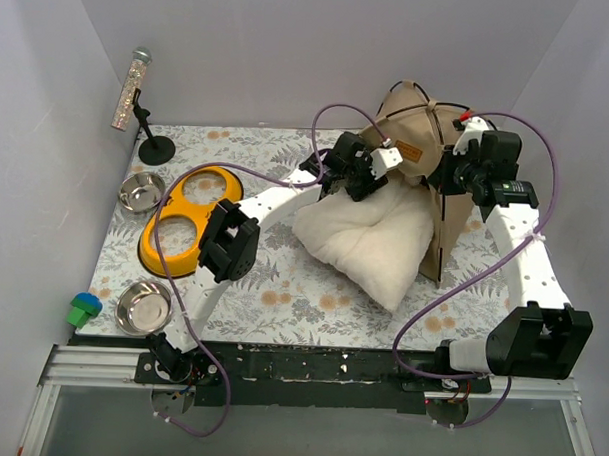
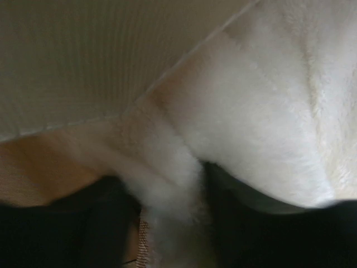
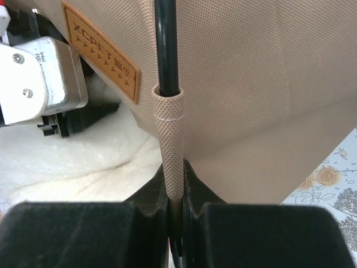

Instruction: Set up the pet tent

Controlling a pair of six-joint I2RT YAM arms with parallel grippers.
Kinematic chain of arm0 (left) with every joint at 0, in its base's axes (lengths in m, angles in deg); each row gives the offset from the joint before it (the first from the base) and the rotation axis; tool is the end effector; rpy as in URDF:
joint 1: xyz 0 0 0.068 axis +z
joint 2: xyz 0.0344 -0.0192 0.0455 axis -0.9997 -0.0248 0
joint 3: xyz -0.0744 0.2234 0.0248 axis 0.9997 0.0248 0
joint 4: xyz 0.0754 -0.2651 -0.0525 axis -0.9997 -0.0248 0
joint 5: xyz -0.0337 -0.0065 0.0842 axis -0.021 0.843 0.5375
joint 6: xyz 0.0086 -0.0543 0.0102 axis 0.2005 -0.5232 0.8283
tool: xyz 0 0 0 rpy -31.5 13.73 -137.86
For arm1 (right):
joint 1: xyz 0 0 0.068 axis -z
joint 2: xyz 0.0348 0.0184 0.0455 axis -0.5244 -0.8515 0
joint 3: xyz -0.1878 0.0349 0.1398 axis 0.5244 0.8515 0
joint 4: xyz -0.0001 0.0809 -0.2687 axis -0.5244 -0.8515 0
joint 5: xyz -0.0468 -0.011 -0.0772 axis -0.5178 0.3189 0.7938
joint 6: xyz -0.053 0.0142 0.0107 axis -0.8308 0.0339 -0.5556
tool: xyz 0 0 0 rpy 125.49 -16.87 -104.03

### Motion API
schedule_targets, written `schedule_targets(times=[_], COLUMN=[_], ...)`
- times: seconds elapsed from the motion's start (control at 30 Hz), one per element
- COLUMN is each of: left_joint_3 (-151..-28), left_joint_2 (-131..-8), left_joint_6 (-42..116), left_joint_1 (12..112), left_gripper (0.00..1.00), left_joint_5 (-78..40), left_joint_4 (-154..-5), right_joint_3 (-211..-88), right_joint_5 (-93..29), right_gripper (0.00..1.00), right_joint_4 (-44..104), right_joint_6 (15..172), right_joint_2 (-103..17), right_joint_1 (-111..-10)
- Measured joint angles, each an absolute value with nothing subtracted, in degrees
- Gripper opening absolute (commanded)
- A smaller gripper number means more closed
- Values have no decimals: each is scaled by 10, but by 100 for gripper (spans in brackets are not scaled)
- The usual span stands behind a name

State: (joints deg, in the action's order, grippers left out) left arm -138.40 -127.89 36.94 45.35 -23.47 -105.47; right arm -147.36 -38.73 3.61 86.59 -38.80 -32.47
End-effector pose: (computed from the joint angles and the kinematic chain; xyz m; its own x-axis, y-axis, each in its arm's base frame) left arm 0.3866 -0.3750 0.2051 -0.5943 0.2891 -0.7505 0.6895 0.6635 -0.2904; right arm 0.3328 0.0148 0.3231 -0.5043 -0.0123 -0.8634 -0.2361 0.9638 0.1242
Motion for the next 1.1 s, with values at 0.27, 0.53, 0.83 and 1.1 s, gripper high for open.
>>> schedule_targets(times=[0.27,0.53,0.83,1.1], left_joint_3=[-1282,-1133,-880,-779], left_joint_2=[-1167,-890,-767,-765], left_joint_6=[309,261,136,67], left_joint_1=[476,496,584,655], left_gripper=[98,98,98,98], left_joint_5=[-305,-424,-400,-374], left_joint_4=[-1001,-978,-1025,-1070], right_joint_3=[-1463,-1451,-1451,-1432], right_joint_5=[-391,-381,-382,-424], right_gripper=[1,1,81,79], right_joint_4=[39,41,-6,-84], right_joint_6=[877,882,854,709], right_joint_2=[-379,-362,-323,-120], right_joint_1=[-329,-329,-331,-338])
